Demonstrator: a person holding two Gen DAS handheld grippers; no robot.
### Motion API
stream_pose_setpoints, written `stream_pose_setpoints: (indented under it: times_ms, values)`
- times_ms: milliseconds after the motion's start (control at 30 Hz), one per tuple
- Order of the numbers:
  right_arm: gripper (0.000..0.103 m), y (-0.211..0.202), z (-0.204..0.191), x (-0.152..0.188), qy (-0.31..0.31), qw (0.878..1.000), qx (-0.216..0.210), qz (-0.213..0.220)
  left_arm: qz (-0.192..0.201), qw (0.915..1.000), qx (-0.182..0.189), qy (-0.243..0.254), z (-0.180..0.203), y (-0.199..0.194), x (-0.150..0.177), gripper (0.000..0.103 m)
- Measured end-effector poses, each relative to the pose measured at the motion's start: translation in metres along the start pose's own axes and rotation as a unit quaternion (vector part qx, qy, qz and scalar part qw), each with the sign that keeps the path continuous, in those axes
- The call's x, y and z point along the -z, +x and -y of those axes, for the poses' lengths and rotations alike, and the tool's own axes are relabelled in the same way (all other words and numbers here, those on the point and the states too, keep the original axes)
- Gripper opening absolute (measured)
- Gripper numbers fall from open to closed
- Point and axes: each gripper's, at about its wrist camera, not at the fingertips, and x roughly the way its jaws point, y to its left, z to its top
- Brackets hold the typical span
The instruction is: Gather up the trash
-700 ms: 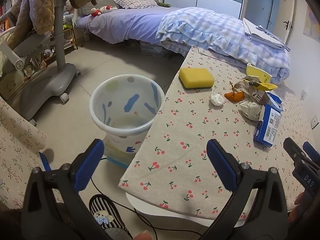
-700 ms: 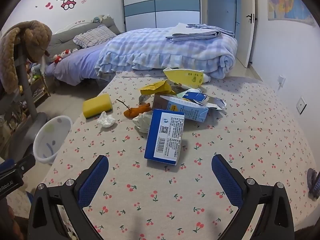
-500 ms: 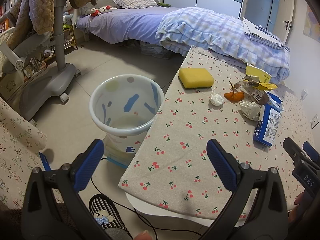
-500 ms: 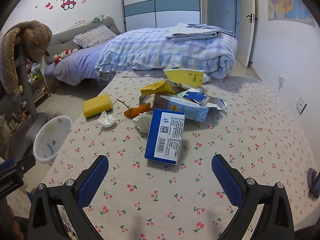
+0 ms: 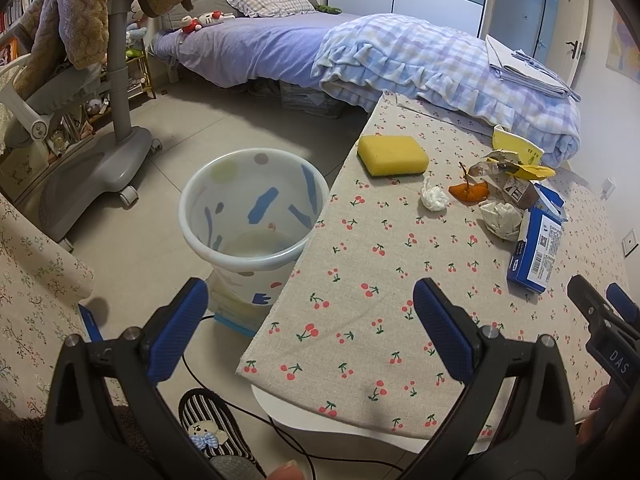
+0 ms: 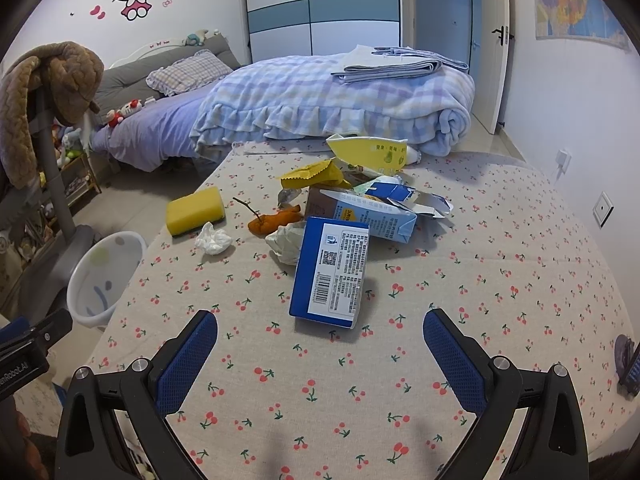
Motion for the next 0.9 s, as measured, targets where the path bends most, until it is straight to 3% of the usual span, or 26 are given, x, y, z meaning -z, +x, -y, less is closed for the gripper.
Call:
stream_pose_setpoints:
  times_ms: [900]
  values:
    - [0.103, 0.0, -0.0014, 0.0011, -0.001, 1.0, 0.0, 0.001, 0.001, 1.0, 0.0, 0.0, 0.0001, -0.0005, 0.0002, 0.102]
